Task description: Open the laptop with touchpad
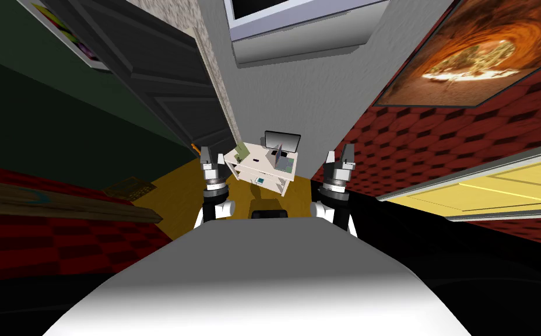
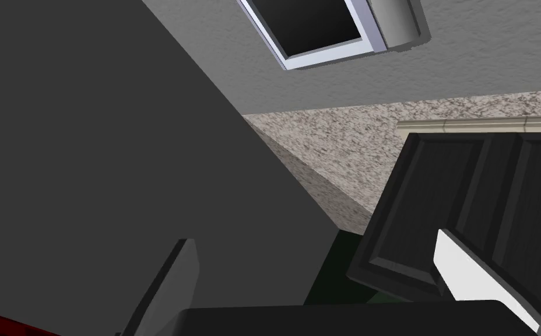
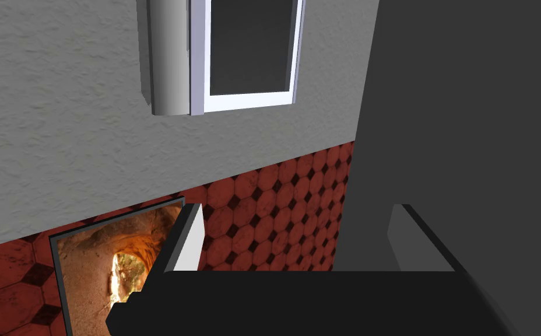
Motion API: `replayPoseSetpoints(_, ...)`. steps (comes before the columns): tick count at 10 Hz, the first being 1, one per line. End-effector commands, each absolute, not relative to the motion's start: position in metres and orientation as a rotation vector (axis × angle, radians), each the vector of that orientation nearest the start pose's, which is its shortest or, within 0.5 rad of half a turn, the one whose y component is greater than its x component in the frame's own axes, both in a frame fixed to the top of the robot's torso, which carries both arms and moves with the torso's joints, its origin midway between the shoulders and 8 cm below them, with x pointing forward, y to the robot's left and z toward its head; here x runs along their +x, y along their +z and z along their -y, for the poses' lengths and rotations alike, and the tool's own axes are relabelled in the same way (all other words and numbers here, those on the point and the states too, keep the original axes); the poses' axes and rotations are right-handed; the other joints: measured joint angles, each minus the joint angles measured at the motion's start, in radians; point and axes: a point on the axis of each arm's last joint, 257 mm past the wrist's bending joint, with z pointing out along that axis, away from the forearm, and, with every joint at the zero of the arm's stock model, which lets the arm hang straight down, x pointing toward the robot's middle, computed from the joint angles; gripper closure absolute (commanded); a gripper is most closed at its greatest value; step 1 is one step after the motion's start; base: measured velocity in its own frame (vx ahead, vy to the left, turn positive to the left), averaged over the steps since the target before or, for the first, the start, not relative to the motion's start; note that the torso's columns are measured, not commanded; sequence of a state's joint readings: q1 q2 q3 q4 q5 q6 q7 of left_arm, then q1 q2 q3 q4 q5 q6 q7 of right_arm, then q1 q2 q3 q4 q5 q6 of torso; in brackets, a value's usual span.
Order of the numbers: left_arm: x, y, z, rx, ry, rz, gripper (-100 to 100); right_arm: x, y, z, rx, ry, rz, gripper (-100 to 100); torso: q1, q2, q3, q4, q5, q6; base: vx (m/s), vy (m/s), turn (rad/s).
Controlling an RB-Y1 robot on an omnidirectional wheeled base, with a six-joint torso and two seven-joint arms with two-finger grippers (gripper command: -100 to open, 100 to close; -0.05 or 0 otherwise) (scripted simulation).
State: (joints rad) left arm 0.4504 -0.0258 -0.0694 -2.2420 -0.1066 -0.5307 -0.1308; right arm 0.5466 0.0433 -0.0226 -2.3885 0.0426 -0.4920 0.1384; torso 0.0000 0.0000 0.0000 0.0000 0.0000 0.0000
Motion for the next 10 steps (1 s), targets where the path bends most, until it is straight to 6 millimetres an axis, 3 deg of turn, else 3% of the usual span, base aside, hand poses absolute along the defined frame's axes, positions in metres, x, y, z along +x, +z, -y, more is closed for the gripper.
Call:
replayPoseSetpoints(1,0.3539,0.0294,-0.2394,-0.534,-1.21,-0.658,0,0.3182,0.0563,0.2863,0.561,1.113,-0.593,0,0.0,0.04,-0.082,0.041,0.0,0.0,0.0,0.0,0.0)
replayPoseSetpoints(9,0.3538,0.0296,-0.2394,-0.533,-1.211,-0.657,0,0.3181,0.0564,0.2862,0.561,1.113,-0.593,0,0.0,0.618,-1.234,0.617,0.0,0.0,0.0,0.0,0.0)
replayPoseSetpoints(10,0.3538,0.0296,-0.2394,-0.533,-1.211,-0.657,0,0.3227,0.0534,0.2782,0.521,1.109,-0.644,-100,0.0,0.691,-1.382,0.691,0.0,0.0,0.016,0.016,-0.027)
